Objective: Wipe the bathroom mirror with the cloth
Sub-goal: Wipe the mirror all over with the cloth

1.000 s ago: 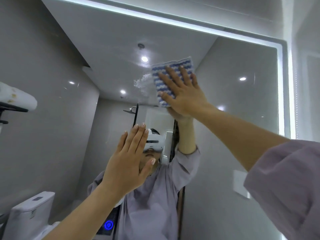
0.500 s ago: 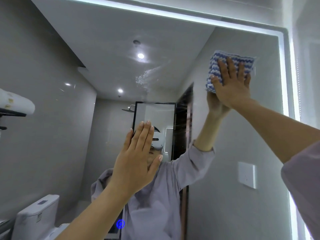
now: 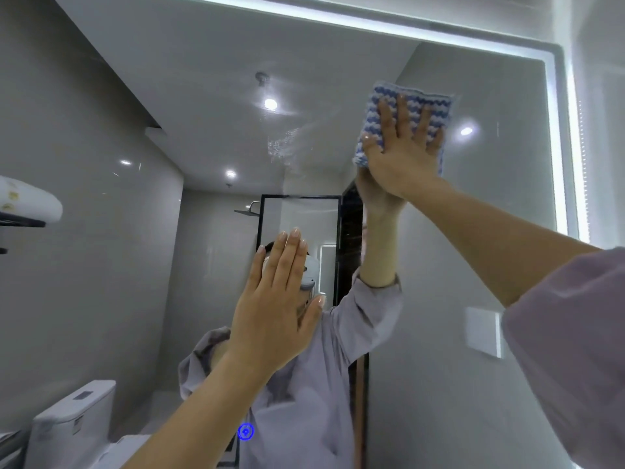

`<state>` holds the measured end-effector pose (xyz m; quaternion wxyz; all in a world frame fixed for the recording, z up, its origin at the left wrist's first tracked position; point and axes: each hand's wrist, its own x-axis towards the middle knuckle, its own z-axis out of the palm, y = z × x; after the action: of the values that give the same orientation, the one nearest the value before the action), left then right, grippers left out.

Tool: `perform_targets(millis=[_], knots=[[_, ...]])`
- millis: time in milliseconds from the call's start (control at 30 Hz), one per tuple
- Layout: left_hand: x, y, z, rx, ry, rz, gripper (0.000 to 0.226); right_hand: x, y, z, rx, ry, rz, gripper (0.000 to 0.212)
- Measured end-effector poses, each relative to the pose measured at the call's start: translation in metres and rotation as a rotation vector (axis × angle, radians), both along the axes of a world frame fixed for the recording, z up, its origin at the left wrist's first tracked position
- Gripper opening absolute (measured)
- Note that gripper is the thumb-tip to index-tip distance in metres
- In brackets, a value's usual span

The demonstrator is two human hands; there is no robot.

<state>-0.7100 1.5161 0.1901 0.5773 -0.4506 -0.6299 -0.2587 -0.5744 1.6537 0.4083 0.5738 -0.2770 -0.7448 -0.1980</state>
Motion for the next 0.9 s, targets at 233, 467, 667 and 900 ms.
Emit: perform_targets(millis=[233,467,667,900], knots=[[-0.001,0.001,0.000,0.012,0.015,0.022,0.072,-0.054,-0.062,-0.010,0.146,-0.125,0.062,0.066],[0.001,0.001,0.000,0.002,-0.003,0.055,0.071,-0.074,-0.085,-0.014,0.266,-0.240,0.077,0.063],[0.001,0.001,0.000,-0.013,-0.026,0.067,0.072,-0.068,-0.078,-0.014,0.292,-0.262,0.072,0.064],[0.001,-0.001,0.001,-0.029,-0.013,0.061,0.071,-0.063,-0.074,-0.009,0.271,-0.271,0.098,0.064]])
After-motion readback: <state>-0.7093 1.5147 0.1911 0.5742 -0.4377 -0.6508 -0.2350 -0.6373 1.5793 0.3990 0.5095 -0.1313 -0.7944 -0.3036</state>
